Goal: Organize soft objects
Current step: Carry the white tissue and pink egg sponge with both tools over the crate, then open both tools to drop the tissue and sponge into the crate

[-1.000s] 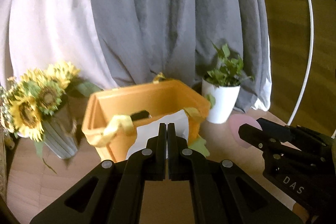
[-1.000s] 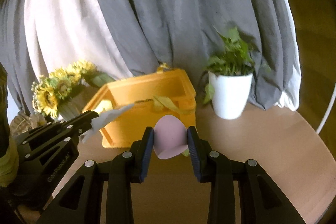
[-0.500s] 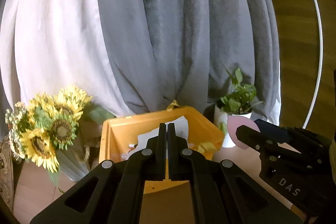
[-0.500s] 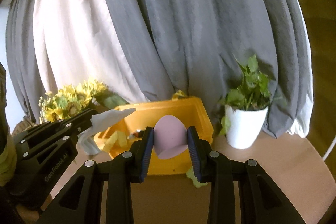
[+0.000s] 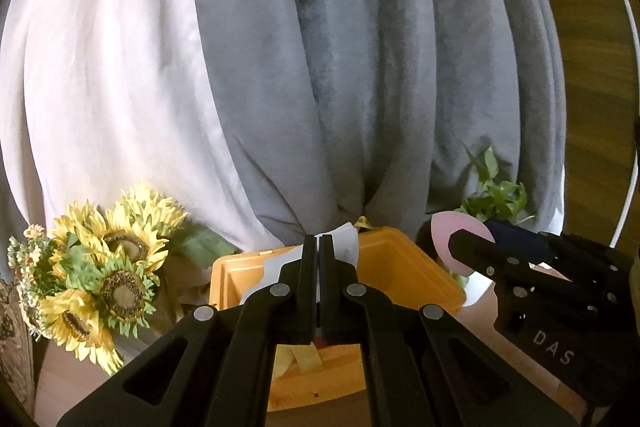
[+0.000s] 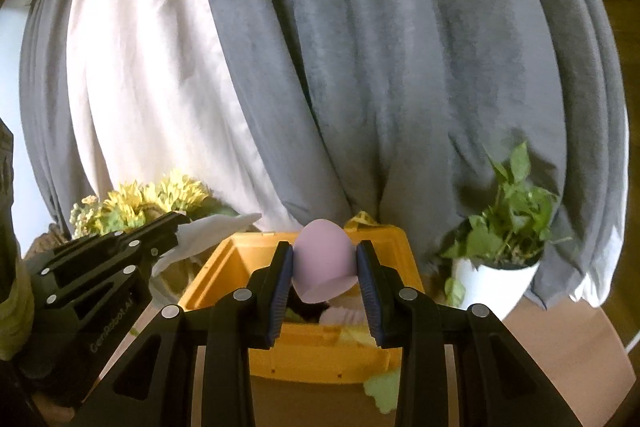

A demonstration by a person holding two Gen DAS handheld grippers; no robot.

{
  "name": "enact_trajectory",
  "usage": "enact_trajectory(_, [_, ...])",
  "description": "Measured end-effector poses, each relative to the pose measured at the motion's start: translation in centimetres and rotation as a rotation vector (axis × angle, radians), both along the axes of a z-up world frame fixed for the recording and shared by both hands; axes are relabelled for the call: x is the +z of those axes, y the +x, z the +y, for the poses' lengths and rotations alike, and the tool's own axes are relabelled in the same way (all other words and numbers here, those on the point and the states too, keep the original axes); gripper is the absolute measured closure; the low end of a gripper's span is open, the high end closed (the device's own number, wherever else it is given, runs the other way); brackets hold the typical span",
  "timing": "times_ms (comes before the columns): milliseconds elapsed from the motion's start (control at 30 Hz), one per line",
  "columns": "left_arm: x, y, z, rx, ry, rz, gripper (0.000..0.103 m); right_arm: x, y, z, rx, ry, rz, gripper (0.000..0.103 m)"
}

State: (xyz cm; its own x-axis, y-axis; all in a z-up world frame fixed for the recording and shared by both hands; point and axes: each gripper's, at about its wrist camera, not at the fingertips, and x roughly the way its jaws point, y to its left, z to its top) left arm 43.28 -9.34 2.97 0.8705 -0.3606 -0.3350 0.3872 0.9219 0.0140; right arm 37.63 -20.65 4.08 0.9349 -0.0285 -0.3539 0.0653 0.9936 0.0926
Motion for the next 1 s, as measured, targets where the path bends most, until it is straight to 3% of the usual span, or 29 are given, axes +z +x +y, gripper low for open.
enact_trajectory(533, [-3.9,6.6,-1.7,0.041,0.053,0.097,0.100,-3.3,8.3,-2.3,0.013,0.008,0.082,0.069])
enact_trajectory(1000, [-7.9,10.0,-3.0,0.018,0.083,0.223,0.098,-7.4,11.8,-4.3,0.008,0.052,0.204,0.067])
